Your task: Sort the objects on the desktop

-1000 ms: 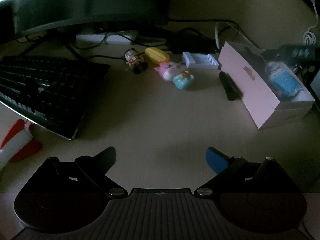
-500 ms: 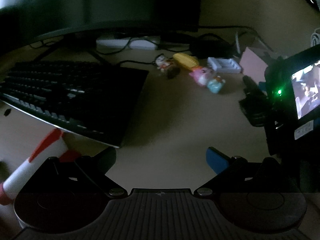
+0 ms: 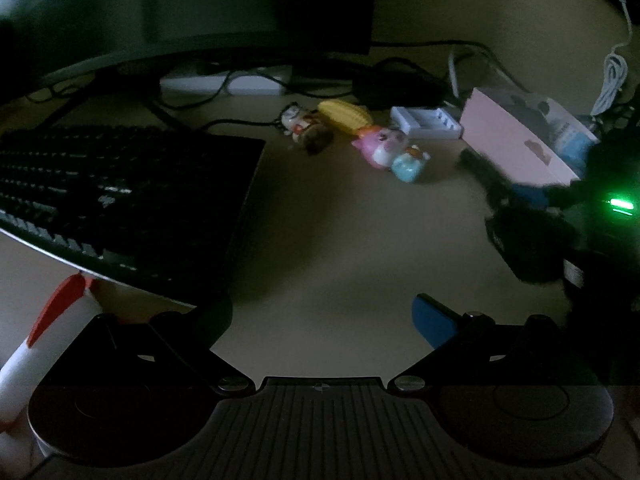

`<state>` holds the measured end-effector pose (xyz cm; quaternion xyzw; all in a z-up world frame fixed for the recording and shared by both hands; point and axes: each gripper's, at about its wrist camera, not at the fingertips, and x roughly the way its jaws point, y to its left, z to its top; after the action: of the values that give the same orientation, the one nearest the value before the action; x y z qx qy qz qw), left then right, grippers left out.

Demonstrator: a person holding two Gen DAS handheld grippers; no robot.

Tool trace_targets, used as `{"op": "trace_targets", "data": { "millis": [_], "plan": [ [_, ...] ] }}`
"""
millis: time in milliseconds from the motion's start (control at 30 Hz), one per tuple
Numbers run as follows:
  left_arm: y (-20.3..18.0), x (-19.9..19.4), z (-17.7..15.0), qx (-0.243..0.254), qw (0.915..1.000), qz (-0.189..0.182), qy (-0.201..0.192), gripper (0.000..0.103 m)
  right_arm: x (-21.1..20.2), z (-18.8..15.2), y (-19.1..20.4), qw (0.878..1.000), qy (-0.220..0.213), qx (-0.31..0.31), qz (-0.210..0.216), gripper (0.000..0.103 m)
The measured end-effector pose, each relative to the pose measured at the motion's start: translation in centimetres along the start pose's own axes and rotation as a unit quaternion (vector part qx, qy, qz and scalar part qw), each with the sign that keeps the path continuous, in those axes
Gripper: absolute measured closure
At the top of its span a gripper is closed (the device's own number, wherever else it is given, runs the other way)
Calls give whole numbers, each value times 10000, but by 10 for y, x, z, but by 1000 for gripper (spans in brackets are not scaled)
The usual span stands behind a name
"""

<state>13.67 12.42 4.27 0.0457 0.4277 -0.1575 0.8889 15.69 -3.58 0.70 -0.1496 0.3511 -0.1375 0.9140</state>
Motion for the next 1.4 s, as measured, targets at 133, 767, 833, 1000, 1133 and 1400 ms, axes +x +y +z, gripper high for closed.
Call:
{"op": "trace_targets", "data": {
  "millis": [133, 767, 833, 1000, 1133, 1400],
  "plan": [
    [-7, 4, 3, -29, 10000, 29, 13, 3, -35, -14, -23, 9945, -30, 175, 1029, 81],
    [-110, 30, 42, 974, 9943, -266, -347, 3, -50, -59, -173, 9715, 127, 2045, 1193, 32],
    [-101, 23, 39, 846, 9958, -145, -315, 3, -40, -53, -174, 9637, 122, 2183, 1533, 32],
    [-58, 13, 30, 439, 9985, 300, -150, 3, -27, -39, -146, 9645, -23, 1948, 1782, 21],
    [-25, 9, 25, -10, 9990, 436, -50, 3, -30, -40, -120, 9657, -84, 1554, 2081, 20],
    [-2, 3, 20, -109, 9992, 372, -58, 3, -41, -34, -47, 9858, -418, 316, 1595, 53]
  ]
}}
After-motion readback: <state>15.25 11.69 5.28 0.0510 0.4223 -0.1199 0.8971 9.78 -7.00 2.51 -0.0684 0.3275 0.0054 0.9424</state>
